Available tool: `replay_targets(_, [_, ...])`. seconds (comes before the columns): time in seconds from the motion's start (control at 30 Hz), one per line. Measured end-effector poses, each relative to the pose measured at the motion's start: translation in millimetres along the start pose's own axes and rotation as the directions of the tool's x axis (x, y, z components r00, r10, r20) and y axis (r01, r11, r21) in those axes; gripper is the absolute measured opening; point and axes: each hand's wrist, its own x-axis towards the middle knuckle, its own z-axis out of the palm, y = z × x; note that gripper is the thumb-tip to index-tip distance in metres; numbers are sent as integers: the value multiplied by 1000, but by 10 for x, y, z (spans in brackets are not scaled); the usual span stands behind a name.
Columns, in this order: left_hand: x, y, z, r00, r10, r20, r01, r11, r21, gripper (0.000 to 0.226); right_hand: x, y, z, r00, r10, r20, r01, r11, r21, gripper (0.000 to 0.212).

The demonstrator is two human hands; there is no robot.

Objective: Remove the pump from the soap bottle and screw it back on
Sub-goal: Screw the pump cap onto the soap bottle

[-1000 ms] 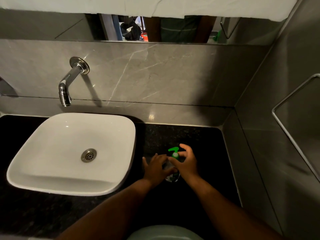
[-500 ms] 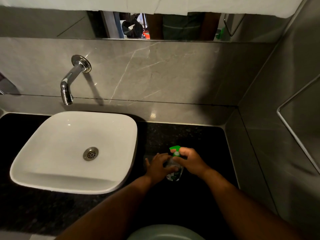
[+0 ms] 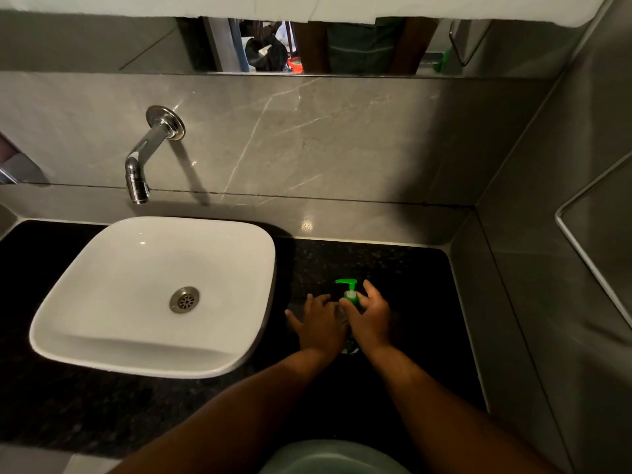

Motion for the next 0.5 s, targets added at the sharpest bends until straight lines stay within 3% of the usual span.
replay_targets(0.17, [32,21,6,1000,25,-3,-25,999,47,34,42,-11,33,996,-6,-89,0,998,-63,69])
replay_targets(0.27, [42,-35,22,999,52,-7,-52,998,17,36,23,-25,-5,997,3,-72,-6,999,-40,66])
replay_targets(0.37, [53,-160,18,995,97,14,-97,995,-25,44,-8,-68,-98,999,-16,34,17,999,-35,61])
replay_targets(0.5, [-18,-302,19,981,193,0,-193,981,-26,57,-100,-229,-320,959,-135,249,177,972,-153,57])
